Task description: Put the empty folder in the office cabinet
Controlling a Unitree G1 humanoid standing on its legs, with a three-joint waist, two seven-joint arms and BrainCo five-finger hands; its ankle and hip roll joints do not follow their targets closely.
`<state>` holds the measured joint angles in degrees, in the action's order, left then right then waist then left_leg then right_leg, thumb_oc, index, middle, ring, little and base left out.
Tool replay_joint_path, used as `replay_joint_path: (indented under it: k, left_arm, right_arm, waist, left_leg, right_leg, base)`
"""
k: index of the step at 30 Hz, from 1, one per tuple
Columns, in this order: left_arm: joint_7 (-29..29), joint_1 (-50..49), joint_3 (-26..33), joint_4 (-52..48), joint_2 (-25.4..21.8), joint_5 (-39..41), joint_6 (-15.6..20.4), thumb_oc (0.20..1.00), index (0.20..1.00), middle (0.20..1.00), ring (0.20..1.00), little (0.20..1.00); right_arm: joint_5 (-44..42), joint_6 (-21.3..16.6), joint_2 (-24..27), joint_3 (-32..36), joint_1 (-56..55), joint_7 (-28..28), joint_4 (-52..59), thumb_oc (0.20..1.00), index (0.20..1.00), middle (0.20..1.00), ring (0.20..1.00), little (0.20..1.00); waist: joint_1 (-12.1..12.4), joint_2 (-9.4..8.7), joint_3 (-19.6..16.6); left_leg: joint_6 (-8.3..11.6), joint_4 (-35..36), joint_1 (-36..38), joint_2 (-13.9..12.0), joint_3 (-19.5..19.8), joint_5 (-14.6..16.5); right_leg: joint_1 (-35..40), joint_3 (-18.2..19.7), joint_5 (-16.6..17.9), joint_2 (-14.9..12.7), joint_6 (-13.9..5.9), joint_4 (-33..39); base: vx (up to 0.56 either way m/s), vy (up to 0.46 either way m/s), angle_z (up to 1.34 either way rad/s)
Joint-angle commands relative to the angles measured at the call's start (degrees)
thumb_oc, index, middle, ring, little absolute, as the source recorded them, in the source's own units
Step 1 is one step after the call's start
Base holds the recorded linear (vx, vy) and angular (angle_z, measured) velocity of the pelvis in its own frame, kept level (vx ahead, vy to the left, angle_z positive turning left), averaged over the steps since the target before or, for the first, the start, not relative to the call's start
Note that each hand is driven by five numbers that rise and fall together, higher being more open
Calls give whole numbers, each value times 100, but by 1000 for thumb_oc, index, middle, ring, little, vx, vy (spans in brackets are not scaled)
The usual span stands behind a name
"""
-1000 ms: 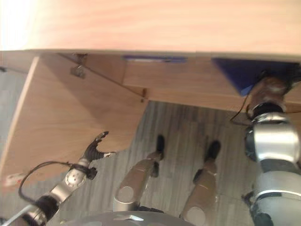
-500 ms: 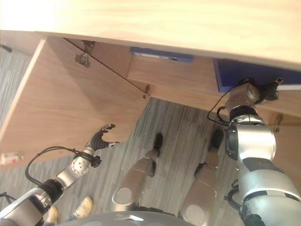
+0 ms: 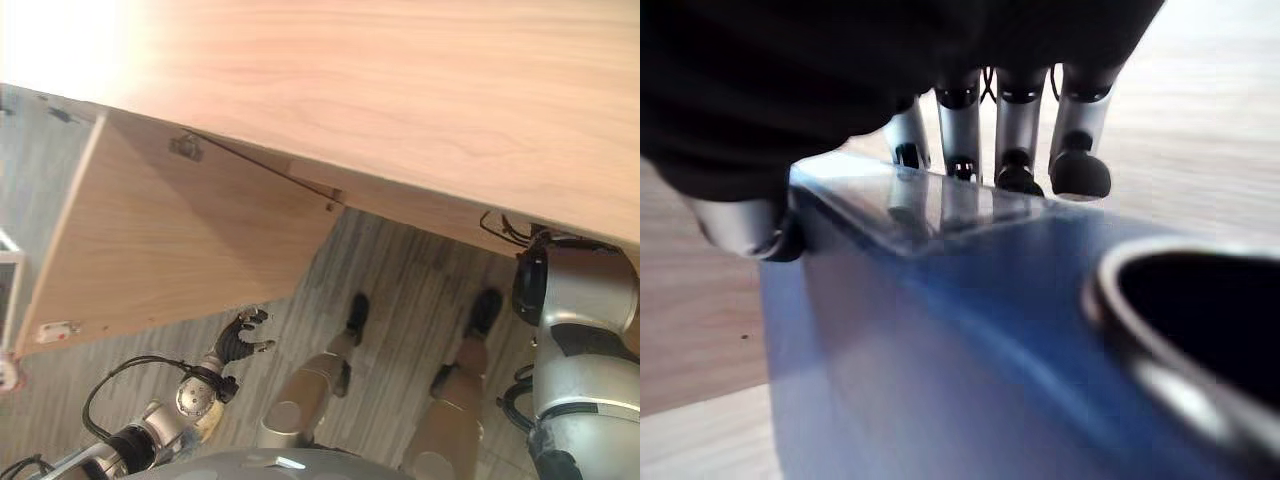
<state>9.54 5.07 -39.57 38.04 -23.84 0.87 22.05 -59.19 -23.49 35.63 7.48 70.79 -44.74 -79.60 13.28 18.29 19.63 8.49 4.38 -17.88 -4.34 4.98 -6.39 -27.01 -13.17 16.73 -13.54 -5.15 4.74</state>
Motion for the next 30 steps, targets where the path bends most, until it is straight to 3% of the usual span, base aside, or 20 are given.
replay_joint_path:
  k: [1, 4, 5, 7, 9, 14, 23, 24, 26, 30]
  left_arm:
    - [101, 449, -291, -36, -438, 26, 62, 736, 736, 736, 736, 736]
    - [108, 391, -247, -83, -456, 58, 79, 730, 730, 730, 730, 730]
    - [147, 1067, -211, 172, -355, 187, -187, 730, 730, 730, 730, 730]
    - [227, 892, 86, 80, -338, 440, -96, 740, 740, 740, 740, 740]
    - [224, 874, 107, 62, -347, 445, -95, 740, 740, 740, 740, 740]
    - [29, 398, 460, -439, -594, 684, -175, 762, 762, 762, 762, 762]
    - [36, 351, 555, -631, -681, 683, -182, 812, 812, 812, 812, 812]
    - [37, 341, 565, -641, -687, 684, -188, 856, 856, 856, 856, 856]
    - [38, 330, 578, -648, -705, 682, -195, 1000, 1000, 1000, 1000, 1000]
    - [27, 309, 584, -630, -692, 653, -236, 1000, 1000, 1000, 1000, 1000]
  right_arm:
    - [-29, -185, 254, -306, 357, -178, -150, 200, 200, 200, 200, 200]
    - [103, -15, 318, -499, 529, -105, -152, 200, 200, 200, 200, 200]
    - [157, -57, -45, -742, 748, -25, -12, 200, 200, 200, 200, 200]
    - [41, 52, -268, -821, 932, 52, -166, 200, 200, 200, 200, 200]
    - [28, 45, -277, -838, 953, 69, -192, 200, 200, 200, 200, 200]
    - [232, 459, -2, -1198, 970, 200, -287, 200, 200, 200, 200, 200]
    - [567, 687, 24, -1287, 754, 240, -369, 200, 200, 200, 200, 200]
    - [599, 716, 39, -1298, 743, 261, -378, 1000, 1000, 1000, 1000, 1000]
    - [578, 740, 54, -1302, 735, 301, -398, 1000, 1000, 1000, 1000, 1000]
    - [647, 798, -49, -1357, 648, 360, -414, 1000, 1000, 1000, 1000, 1000]
  waist:
    - [113, -344, -123]
    - [175, -292, -140]
    - [85, -317, -162]
    - [148, -327, -140]
    - [125, -339, -132]
    - [215, -417, -136]
    - [222, -463, -128]
    - [217, -470, -125]
    - [213, -480, -114]
    - [196, -525, -96]
  left_leg:
    - [7, -382, 108, -300, 75, 725]
    - [10, -294, 79, -307, 95, 661]
    - [28, -276, 72, -333, 44, 661]
    - [20, -208, 65, -363, -38, 679]
    - [26, -204, 40, -351, -38, 635]
    - [32, -128, 44, -333, -78, 594]
    - [28, -151, 117, -300, -87, 637]
    - [29, -148, 129, -298, -89, 638]
    - [33, -153, 135, -289, -94, 641]
    - [35, -192, 148, -278, -120, 661]
  right_leg:
    - [-404, 396, -338, -585, -793, -456]
    - [-547, 410, -400, -605, -767, -593]
    - [-633, 465, -443, -548, -761, -654]
    - [-741, 500, -511, -506, -762, -712]
    - [-774, 510, -468, -515, -743, -716]
    - [-730, 475, -508, -463, -727, -694]
    - [-564, 466, -484, -442, -729, -558]
    - [-533, 465, -471, -447, -733, -525]
    - [-491, 464, -454, -445, -733, -483]
    - [-386, 469, -432, -437, -732, -393]
  base:
    - [41, 11, -2]
    - [14, 8, 0]
    - [60, 59, 2]
    - [53, 18, 3]
    - [-17, -28, -9]
    - [-10, -10, -7]
    - [-10, 1, 1]
    - [-31, 8, 1]
    - [0, 0, 0]
    - [-8, 2, 0]
